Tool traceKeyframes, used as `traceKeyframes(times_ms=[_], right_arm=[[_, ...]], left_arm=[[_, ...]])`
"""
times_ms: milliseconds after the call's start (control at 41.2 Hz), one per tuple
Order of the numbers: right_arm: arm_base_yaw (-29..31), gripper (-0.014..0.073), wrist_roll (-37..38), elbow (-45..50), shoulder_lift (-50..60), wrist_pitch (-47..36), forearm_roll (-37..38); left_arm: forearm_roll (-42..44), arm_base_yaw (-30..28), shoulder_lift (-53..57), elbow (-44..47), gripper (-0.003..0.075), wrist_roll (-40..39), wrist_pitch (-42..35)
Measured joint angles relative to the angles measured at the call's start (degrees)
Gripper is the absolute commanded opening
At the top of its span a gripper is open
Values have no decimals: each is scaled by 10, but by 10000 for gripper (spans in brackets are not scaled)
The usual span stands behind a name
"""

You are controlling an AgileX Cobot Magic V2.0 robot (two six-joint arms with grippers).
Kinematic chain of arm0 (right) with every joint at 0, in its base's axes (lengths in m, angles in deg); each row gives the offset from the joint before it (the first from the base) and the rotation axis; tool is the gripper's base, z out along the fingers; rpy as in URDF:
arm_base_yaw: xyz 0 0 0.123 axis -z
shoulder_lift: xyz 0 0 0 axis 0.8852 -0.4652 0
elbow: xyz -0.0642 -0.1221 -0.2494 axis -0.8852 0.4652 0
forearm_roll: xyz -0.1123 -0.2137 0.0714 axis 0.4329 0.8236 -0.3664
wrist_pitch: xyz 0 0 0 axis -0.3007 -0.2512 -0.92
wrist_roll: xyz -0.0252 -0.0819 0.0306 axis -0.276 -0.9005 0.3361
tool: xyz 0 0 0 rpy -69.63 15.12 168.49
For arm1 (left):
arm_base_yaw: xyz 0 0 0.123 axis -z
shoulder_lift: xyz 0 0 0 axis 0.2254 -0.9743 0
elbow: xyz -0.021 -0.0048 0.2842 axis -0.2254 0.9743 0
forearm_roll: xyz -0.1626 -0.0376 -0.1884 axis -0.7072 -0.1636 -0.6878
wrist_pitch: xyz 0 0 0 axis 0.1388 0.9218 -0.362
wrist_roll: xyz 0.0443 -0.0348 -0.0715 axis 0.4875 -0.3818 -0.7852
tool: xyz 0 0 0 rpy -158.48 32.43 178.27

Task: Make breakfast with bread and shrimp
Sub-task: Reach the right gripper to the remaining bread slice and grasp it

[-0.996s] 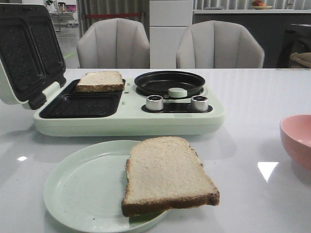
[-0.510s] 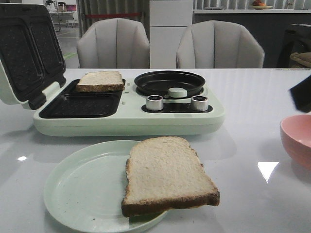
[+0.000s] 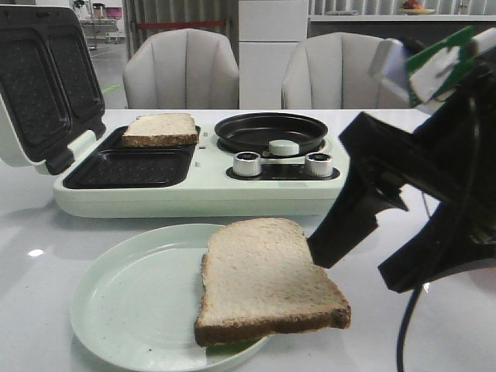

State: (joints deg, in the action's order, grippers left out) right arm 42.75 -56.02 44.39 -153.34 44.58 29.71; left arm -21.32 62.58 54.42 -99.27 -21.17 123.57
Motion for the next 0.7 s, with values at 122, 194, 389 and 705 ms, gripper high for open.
traceKeyframes(times_ms=[122,194,389,705], right_arm=[[0,571,0,-43,-58,10,0],[0,571,0,-68,-88,15,0],[-1,569,0,-122,-155,18,0],[-1,218,-11,-154,-195,45,-7]], left_arm=[[-1,0,0,0,517,0,-1],[-1,0,0,0,517,0,-1],[-1,0,0,0,517,1,-1],[-1,0,0,0,517,1,-1]])
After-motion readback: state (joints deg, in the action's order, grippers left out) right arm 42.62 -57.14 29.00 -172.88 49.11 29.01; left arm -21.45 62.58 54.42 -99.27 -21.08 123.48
